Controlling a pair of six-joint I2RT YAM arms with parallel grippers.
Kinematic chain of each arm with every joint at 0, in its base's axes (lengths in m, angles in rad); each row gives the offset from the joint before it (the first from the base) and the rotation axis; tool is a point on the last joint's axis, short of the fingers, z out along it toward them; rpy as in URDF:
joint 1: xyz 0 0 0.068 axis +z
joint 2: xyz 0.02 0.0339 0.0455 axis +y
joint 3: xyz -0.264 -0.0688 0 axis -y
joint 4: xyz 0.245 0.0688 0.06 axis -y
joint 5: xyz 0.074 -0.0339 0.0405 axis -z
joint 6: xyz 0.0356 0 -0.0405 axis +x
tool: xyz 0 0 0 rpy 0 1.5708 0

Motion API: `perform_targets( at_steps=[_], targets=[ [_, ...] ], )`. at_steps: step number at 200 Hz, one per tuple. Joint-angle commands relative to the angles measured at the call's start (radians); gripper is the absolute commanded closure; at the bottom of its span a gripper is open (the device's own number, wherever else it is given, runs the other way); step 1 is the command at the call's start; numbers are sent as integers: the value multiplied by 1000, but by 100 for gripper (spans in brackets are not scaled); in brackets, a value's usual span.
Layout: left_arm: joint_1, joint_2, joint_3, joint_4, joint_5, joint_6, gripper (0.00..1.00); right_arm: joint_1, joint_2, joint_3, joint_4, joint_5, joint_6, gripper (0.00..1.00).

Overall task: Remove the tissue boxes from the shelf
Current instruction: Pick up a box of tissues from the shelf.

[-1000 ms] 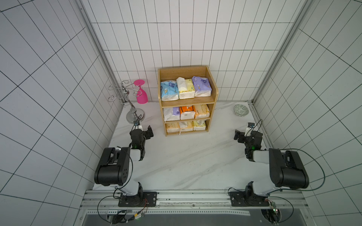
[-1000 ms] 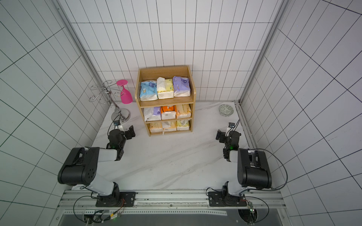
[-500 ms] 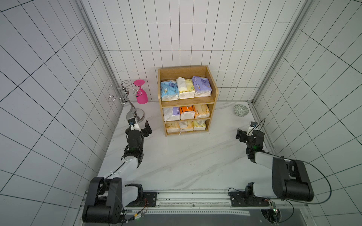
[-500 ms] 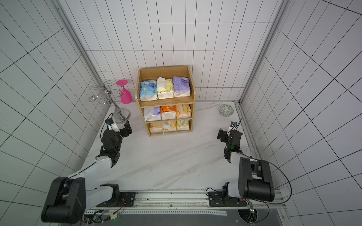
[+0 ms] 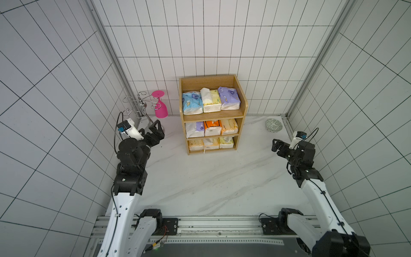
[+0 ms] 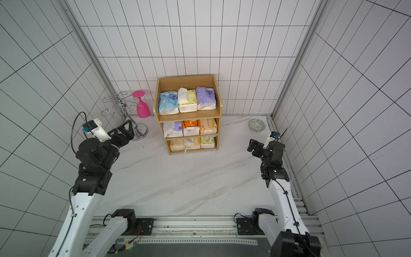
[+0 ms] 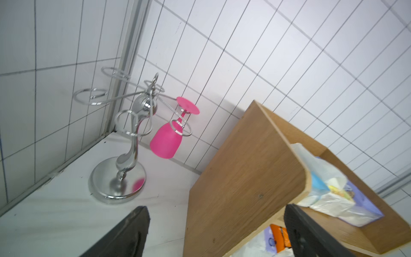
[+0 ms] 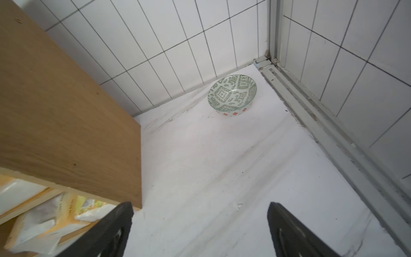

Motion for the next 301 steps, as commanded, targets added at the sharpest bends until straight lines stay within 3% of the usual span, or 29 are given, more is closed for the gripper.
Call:
perform_targets(
  at_steps=[1, 27, 60, 92, 113, 150, 164, 198, 301],
  targets=[
    [1, 74, 203, -266, 110, 136, 2, 102, -101, 90, -132, -29, 37, 4],
    [-8, 157, 303, -296, 193, 154, 2, 272, -95, 230, -238, 92, 40, 5],
    [-9, 206, 255, -174, 312, 87, 2, 419, 6, 435, -391, 158, 58, 7],
    [-8, 232, 294, -185, 304, 55, 2, 493, 70, 578, -441, 170, 81, 9],
    [-13, 270, 397, -234, 382, 5, 2, 525, 137, 674, -436, 131, 94, 14],
    [-40, 276, 484, -422, 332, 70, 2, 619, 249, 872, -517, 141, 91, 23],
    [-105, 248, 456, -438, 234, 123, 2, 670, 278, 909, -507, 172, 96, 24],
    [-118, 214, 331, -346, 241, 147, 2, 770, 386, 962, -407, 153, 96, 25],
    [-39, 166, 38, -36, 172, 147, 2, 801, 740, 1182, -289, 30, 177, 29]
  ],
)
